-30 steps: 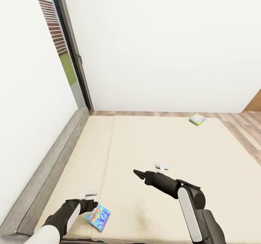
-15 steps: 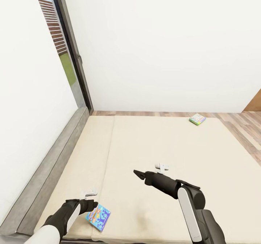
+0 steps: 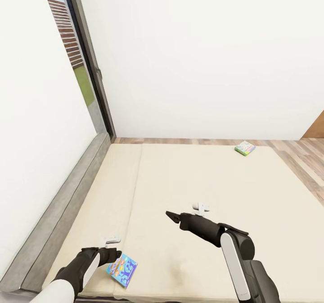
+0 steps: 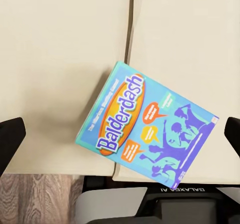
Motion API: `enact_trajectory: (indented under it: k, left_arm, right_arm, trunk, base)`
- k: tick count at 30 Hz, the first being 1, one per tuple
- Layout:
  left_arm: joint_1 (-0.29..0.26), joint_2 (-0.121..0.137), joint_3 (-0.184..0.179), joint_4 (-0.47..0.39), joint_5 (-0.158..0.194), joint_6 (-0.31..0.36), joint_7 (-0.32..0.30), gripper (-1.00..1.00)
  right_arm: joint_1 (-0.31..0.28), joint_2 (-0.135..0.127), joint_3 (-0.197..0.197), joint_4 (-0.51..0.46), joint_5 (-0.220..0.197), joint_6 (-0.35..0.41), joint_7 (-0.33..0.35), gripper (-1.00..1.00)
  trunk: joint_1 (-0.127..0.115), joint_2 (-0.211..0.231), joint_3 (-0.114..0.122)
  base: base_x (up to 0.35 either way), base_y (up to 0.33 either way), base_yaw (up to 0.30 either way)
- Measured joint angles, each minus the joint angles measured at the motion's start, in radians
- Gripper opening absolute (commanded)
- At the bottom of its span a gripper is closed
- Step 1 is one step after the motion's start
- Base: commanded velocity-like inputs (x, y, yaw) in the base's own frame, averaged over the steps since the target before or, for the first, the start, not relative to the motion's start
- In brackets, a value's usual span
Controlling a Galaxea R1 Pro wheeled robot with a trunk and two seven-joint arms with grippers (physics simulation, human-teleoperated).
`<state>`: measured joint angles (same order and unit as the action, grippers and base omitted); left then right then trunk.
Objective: Put all the toys in the child's room - the three board games (two on the bed and one on the table), the two jigsaw puzzles on the table, and the tennis ball on the table - inside the toy box on the table in the child's room.
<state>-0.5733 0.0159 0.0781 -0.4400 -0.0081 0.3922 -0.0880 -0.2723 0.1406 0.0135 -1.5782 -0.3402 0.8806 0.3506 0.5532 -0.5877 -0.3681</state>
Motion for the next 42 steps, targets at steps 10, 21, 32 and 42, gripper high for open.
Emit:
enact_trajectory:
  k: [10,21,32,42]
  left_arm:
    - [0.0,0.0,0.0,0.0,0.0,0.0,0.0,1.0]
    - [0.0,0.0,0.0,0.0,0.0,0.0,0.0,1.0]
    - [0.0,-0.001,0.0,0.0,0.0,0.0,0.0,1.0]
    - [0.0,-0.001,0.0,0.0,0.0,0.0,0.0,1.0]
  right_arm:
    - [0.0,0.0,0.001,-0.001,0.0,0.0,0.0,1.0]
    - [0.0,0.0,0.001,-0.001,-0.003,0.0,0.007,1.0]
    - [-0.005,0.0,-0.001,0.0,-0.007,0.004,0.003,1.0]
    - [-0.008,0.001,0.0,0.001,-0.005,0.008,-0.002,1.0]
  trunk:
    - [0.0,0.0,0.0]
    - [0.0,0.0,0.0]
    - [0.0,0.0,0.0]
    - [0.0,0.0,0.0]
  base:
    - [0.0,0.0,0.0]
    - [0.0,0.0,0.0]
    - [0.0,0.0,0.0]
    - [0.0,0.0,0.0]
